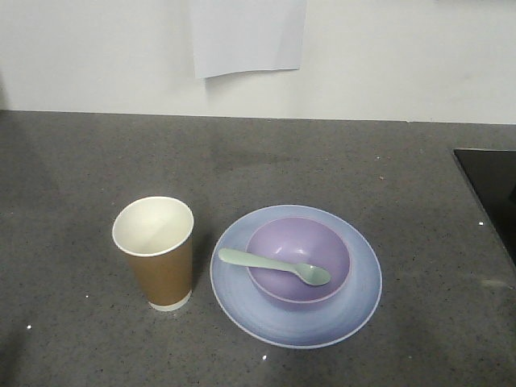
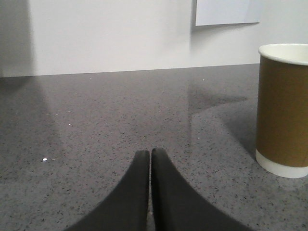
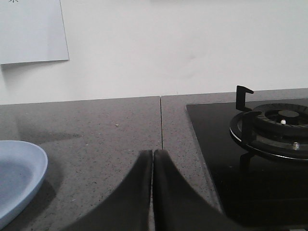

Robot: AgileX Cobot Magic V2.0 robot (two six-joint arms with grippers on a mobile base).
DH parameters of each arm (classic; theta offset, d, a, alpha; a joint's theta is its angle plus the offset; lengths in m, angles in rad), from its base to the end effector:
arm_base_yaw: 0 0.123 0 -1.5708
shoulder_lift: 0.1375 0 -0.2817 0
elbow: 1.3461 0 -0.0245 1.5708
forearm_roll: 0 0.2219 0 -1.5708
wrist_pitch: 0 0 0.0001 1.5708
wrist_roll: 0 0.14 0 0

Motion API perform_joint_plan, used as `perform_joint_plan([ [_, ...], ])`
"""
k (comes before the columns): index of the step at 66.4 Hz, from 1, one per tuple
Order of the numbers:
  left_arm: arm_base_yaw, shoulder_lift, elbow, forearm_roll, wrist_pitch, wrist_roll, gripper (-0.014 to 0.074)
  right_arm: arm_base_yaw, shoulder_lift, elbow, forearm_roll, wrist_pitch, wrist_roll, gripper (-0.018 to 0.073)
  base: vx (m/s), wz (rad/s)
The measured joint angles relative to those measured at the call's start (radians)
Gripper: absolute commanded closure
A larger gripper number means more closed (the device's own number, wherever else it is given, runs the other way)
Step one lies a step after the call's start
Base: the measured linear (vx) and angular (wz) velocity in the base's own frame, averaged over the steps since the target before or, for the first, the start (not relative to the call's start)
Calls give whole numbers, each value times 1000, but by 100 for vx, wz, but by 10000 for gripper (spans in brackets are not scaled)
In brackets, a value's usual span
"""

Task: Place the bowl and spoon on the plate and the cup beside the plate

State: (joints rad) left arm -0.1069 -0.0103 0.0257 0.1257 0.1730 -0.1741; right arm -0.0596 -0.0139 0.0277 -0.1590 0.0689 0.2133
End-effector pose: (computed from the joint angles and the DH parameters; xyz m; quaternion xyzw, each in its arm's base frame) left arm 0.0793 -0.0055 0.1850 0.0138 0.7414 -0.0447 0.6695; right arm 0.0797 -0.0063 0.1991 0.0441 0.7038 -0.0056 0.7090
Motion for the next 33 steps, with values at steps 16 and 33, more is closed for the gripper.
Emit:
perform_joint_plan([
  [16,0,0,0,0,0,0,604,0,0,0,0,0,0,562,0,0],
  [33,0,0,0,0,0,0,604,0,0,0,0,0,0,562,0,0],
])
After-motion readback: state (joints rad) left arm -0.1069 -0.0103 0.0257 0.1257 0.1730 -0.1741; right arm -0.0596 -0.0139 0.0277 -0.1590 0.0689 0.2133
